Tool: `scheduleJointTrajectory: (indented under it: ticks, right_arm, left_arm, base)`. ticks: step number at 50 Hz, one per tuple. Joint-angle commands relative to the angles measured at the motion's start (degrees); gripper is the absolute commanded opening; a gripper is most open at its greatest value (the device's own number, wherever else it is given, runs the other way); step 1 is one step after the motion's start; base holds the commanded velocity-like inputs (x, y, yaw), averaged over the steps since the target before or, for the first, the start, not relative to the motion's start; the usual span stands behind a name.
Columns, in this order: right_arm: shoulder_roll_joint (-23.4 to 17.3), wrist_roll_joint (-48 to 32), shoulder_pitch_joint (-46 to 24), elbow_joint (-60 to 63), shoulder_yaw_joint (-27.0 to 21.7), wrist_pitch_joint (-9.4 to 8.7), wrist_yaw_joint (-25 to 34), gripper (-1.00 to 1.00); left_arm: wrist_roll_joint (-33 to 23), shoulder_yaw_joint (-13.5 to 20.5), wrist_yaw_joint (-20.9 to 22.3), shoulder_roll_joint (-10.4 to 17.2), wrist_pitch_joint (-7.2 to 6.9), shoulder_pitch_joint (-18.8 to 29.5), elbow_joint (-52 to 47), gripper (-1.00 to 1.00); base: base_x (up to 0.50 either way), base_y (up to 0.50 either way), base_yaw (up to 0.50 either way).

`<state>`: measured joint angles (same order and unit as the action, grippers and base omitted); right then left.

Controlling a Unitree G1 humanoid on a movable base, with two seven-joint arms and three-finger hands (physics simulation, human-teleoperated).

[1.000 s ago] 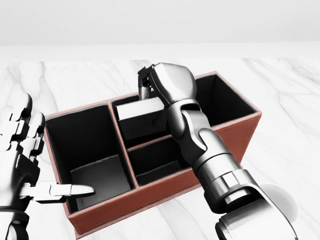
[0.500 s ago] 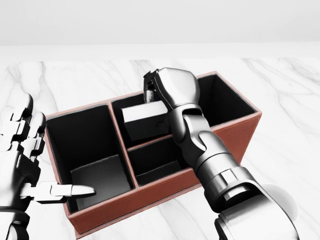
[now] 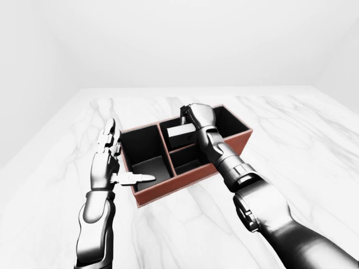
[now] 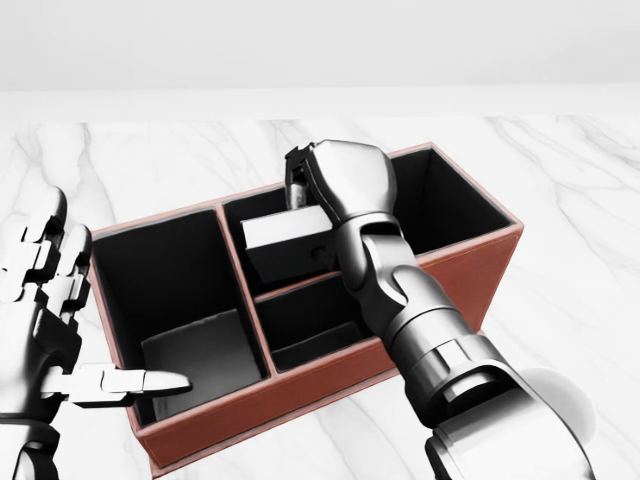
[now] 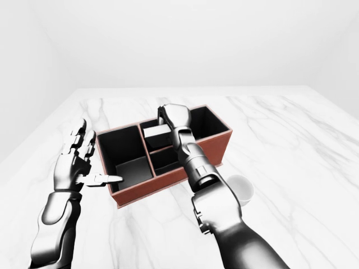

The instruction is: Pick up the book and place it in the front compartment of the caddy.

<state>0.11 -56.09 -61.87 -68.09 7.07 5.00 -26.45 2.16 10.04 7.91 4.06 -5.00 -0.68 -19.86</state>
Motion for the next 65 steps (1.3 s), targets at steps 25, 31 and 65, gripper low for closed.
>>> scheduleJointTrajectory:
  ticks: [25, 31, 65]
  right_arm:
    - [1.17, -0.6, -1.02, -0.76, -1.05, 0.0, -3.55, -1.0]
    - [1.0, -0.71, -1.1, -1.14, -1.13, 0.0, -3.55, -1.0]
    - [0.17, 0.1, -0.5, 0.33, -1.87, 0.0, -3.55, 1.0]
  left_arm:
    - [0.11, 0.22, 0.05, 0.05, 0.0, 0.15, 0.05, 0.97]
    - [0.07, 0.15, 0.01, 0.06, 0.0, 0.14, -0.02, 0.97]
    - [-0.62, -0.47, -0.05, -0.13, 0.0, -0.05, 0.39, 0.97]
  base:
    - [0.0, 0.0, 0.0]
    - [0.0, 0.0, 0.0]
    - [0.0, 0.0, 0.0]
